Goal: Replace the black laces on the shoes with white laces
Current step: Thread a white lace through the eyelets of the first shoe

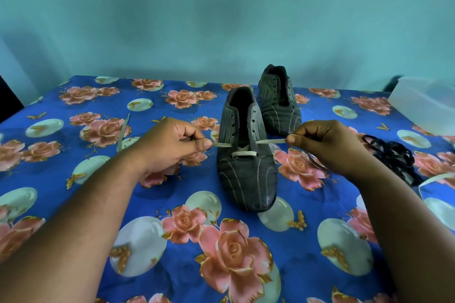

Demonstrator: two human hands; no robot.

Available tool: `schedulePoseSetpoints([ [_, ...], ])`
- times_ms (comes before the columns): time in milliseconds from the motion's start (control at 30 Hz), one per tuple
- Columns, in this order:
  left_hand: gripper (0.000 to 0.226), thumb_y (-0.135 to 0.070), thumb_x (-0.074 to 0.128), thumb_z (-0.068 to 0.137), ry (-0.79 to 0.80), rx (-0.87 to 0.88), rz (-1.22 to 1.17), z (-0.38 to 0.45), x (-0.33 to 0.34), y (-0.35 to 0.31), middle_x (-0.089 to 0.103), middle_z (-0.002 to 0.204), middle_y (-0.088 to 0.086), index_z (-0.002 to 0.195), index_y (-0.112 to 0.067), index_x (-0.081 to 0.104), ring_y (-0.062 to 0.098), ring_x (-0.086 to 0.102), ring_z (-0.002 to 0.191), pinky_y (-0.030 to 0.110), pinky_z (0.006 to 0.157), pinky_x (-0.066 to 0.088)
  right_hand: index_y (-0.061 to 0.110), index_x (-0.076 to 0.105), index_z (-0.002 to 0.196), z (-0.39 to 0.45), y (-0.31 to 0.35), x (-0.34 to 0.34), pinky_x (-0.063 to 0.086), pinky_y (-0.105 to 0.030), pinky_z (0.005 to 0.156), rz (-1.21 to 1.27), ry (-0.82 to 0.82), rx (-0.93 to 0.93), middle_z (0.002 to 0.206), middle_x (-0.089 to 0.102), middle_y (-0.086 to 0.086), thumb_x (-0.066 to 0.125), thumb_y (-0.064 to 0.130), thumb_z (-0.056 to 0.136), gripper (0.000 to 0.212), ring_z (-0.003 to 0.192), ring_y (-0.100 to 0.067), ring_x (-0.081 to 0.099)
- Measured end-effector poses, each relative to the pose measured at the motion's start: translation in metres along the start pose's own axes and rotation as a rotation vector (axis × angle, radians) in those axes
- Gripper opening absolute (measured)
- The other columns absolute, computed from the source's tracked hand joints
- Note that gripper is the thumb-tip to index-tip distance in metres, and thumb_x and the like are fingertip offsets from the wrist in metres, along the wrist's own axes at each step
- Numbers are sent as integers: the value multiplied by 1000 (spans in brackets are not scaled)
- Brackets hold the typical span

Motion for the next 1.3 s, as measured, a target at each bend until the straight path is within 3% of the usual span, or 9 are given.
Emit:
schedulePoseSetpoints([
  [200,25,-29,72,92,31,-80,4,-2,-13,12,75,92,25,93,-4,70,24,50,50,23,47,40,16,74,76,-2,-4,-9,40,-13,56,101,-5,41,63,60,-1,74,44,78,28,59,-10,46],
  [300,26,-19,70,93,23,-59,17,-2,-10,9,71,89,31,98,6,68,11,61,44,18,35,35,20,76,77,-1,-6,-4,44,-29,66,79,25,40,78,66,-18,75,48,79,28,64,-27,49],
  [500,31,-42,71,87,35,-37,135,5,0,13,74,71,4,84,-12,71,20,77,78,22,54,46,8,73,79,-3,7,6,45,-21,52,143,98,28,64,61,-12,68,47,81,40,50,-13,53],
  [600,40,-59,67,85,-69,-24,207,10,0,19,76,73,0,89,-20,72,18,77,77,37,79,59,17,77,84,2,-1,-12,54,-34,68,123,-63,6,73,70,-7,59,55,89,42,66,-23,65],
  [700,60,-87,55,76,-206,57,356,10,-2,12,69,97,-7,97,-32,70,15,75,73,46,79,61,19,77,83,4,-17,-44,53,-36,69,89,-357,55,72,72,0,57,57,94,44,66,-17,64],
  [833,56,-77,52,83,-302,163,304,6,4,-8,61,103,-8,112,-32,69,11,70,58,41,64,61,22,72,76,3,-48,-64,42,-29,58,-110,-467,210,72,70,2,65,42,98,30,56,-8,55],
  [1033,73,-82,55,74,-273,140,266,4,27,-11,63,109,-14,128,-32,62,7,59,81,30,72,45,25,69,100,8,-68,-42,34,-25,56,-427,-291,336,87,65,3,66,39,98,15,76,-19,57],
  [1167,69,-68,64,79,-267,111,219,3,36,-11,57,125,-9,135,-29,57,13,58,103,33,85,45,22,69,111,0,-85,-64,45,-35,68,-552,-415,448,106,71,-9,54,25,96,21,93,-33,62],
  [1300,48,-60,71,83,-239,76,129,4,38,-6,61,115,-20,125,-39,59,5,59,105,28,84,46,19,64,122,-10,-94,-83,47,-45,87,-615,-471,577,120,66,-15,56,23,94,30,116,-40,55],
])
Point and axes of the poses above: each hand's wrist, its own z-axis towards the middle knuckle, its own x-axis out of the palm, y = z × x, the point moved 7 cm from there along z, towards the middle knuckle
